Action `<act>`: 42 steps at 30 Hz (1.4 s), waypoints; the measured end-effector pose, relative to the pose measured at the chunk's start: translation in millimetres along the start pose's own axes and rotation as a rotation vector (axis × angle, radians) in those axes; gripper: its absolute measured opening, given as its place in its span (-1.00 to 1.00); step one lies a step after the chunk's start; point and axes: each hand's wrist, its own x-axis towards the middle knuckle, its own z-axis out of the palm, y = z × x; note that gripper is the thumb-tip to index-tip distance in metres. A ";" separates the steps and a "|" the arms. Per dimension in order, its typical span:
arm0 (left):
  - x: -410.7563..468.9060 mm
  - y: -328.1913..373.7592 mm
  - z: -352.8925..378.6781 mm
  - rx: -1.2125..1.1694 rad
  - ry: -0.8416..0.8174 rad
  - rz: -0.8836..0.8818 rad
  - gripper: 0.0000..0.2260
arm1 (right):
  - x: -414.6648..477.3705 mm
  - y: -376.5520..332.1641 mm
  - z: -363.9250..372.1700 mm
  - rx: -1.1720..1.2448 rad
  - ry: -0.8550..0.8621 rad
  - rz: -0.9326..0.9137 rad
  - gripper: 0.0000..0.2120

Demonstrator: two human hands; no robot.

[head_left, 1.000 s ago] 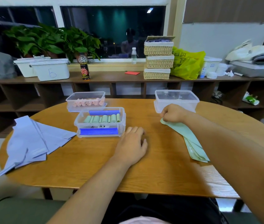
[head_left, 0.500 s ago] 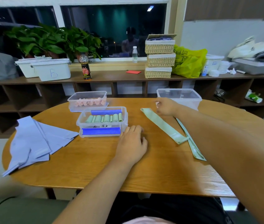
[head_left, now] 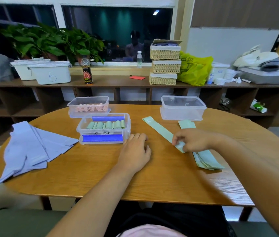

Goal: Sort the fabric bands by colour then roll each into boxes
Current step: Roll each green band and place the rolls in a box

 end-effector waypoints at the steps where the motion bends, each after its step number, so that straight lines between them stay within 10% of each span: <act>1: -0.2 0.2 -0.6 0.002 -0.004 0.000 -0.77 | -4.8 2.8 2.1 -0.056 -0.002 -0.011 -0.62; 7: -1.3 2.0 -3.9 -0.008 -0.021 0.000 -0.78 | -8.1 10.1 12.7 -0.246 0.170 0.052 -0.81; 15: -12.2 -6.7 -13.1 -0.131 -0.013 -0.027 -0.78 | -6.1 -48.9 48.2 0.172 0.464 -0.207 -0.83; 42: -40.4 -1.8 -28.3 -0.268 -0.181 0.150 -0.85 | -29.6 -54.1 116.8 0.249 0.635 -0.172 -0.84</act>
